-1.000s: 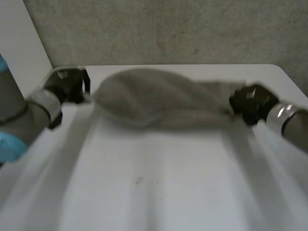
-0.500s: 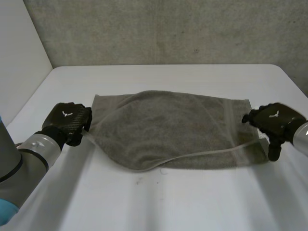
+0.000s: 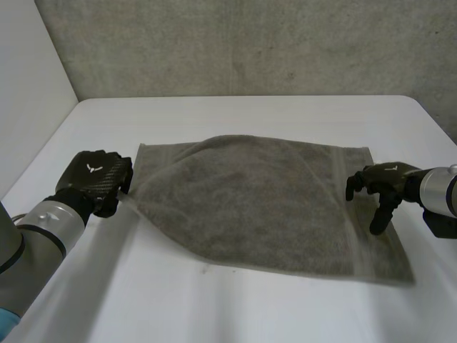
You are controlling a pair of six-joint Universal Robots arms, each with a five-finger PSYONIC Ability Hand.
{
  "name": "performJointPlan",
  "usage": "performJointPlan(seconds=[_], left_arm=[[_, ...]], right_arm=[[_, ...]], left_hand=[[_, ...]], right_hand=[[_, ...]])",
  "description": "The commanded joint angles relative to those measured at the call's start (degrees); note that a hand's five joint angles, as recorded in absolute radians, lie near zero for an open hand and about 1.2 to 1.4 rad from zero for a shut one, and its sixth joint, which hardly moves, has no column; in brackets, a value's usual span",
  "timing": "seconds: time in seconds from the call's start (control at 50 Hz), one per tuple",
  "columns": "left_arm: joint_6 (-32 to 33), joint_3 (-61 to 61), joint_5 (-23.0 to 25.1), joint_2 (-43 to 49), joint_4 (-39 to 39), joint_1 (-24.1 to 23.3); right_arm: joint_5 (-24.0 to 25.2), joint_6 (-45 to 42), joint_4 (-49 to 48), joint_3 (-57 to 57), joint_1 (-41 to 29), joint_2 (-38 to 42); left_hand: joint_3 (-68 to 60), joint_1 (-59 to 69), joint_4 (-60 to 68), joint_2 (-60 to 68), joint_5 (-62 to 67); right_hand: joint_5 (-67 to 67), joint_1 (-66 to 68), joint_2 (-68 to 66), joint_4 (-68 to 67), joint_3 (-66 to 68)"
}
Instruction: Fold the towel.
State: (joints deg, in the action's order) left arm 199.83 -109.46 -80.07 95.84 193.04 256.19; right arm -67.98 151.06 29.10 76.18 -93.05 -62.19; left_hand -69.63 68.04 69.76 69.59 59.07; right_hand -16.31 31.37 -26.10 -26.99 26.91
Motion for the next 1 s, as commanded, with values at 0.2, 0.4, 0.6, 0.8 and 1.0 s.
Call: performJointPlan(seconds=[0.2, 0.4, 0.6, 0.8, 1.0], left_arm=[[-0.1, -0.4, 0.0, 0.2, 0.8, 1.0], [-0.2, -0.2, -0.1, 0.4, 0.8, 1.5], [-0.2, -0.3, -0.1, 1.0, 0.9, 1.5], [-0.5, -0.3, -0.1, 1.2, 1.0, 1.5], [-0.7, -0.4, -0.1, 1.9, 1.0, 1.5]], right_arm=[[1.0, -1.2, -2.6, 13.2, 0.4, -9.4], [3.3, -7.6, -17.9, 33.3, 1.6, -18.8], [6.8, -10.3, -29.4, 43.5, 6.4, -20.3], [12.0, -10.3, -35.8, 46.7, 11.0, -19.7], [13.0, -10.5, -38.4, 46.8, 11.7, -16.2]], left_hand=[[-10.4, 12.0, 10.2, 10.4, 10.9], [-10.4, 12.0, 10.2, 10.4, 10.9], [-10.4, 12.0, 10.2, 10.4, 10.9], [-10.4, 12.0, 10.2, 10.4, 10.9], [-10.4, 12.0, 10.2, 10.4, 10.9]], right_hand=[[-0.6, -4.5, -0.8, 0.1, 0.0], [-1.4, -3.6, -1.6, -0.8, 0.8], [-5.1, 0.1, -5.3, -4.5, 4.5], [-10.0, 4.9, -10.2, -9.3, 9.4], [-14.6, 9.5, -14.8, -13.9, 14.0]])
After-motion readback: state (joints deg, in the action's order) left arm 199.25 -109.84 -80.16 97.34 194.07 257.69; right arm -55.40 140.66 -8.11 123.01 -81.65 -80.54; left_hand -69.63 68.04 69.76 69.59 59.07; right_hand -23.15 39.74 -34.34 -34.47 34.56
